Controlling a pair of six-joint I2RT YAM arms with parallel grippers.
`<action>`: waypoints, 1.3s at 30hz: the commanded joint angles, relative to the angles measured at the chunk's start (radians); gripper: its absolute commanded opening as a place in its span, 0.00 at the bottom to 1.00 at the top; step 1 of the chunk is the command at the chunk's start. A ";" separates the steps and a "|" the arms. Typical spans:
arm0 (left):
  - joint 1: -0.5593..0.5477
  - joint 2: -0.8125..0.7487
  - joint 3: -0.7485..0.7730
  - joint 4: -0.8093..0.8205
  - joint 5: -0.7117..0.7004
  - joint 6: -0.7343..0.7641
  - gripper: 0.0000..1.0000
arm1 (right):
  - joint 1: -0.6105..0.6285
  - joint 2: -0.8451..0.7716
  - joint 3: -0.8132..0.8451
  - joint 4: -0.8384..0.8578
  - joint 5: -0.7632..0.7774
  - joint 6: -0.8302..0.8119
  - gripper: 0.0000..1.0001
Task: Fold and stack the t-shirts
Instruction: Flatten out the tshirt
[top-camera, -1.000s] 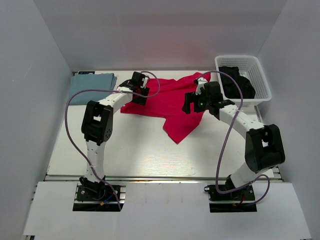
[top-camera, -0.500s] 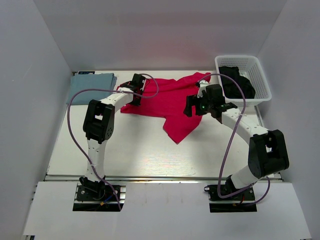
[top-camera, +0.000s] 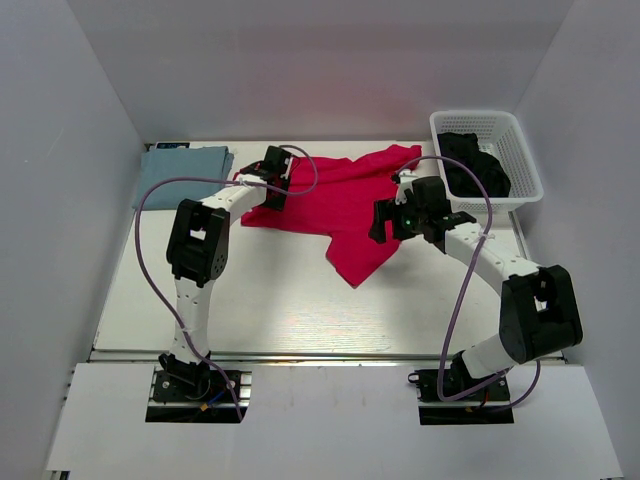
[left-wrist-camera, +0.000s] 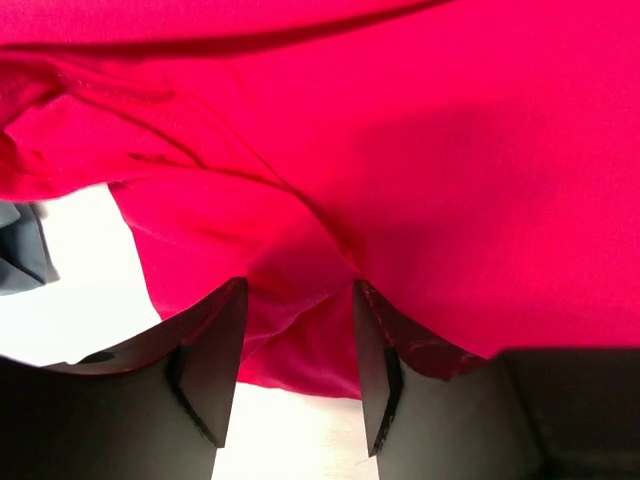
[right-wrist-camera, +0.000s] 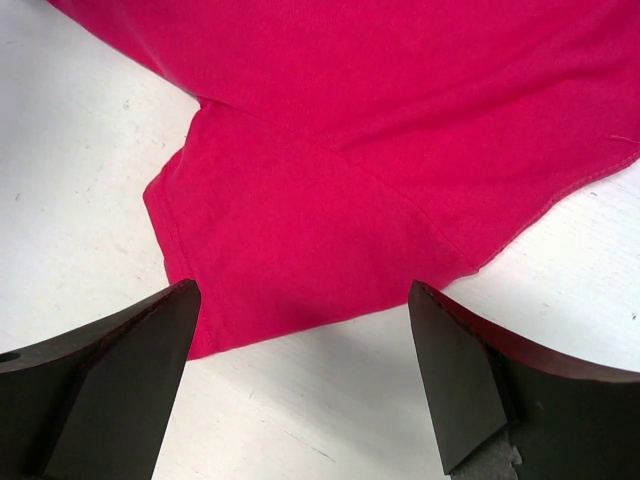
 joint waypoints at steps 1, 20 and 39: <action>-0.002 0.012 0.046 0.025 0.011 0.010 0.56 | 0.005 -0.028 0.001 0.006 -0.005 -0.013 0.90; 0.018 -0.228 -0.190 0.150 -0.098 -0.200 0.00 | 0.168 0.034 -0.025 -0.072 0.004 -0.059 0.90; 0.038 -0.523 -0.379 0.028 -0.277 -0.534 0.00 | 0.358 0.208 0.010 -0.072 0.198 -0.089 0.66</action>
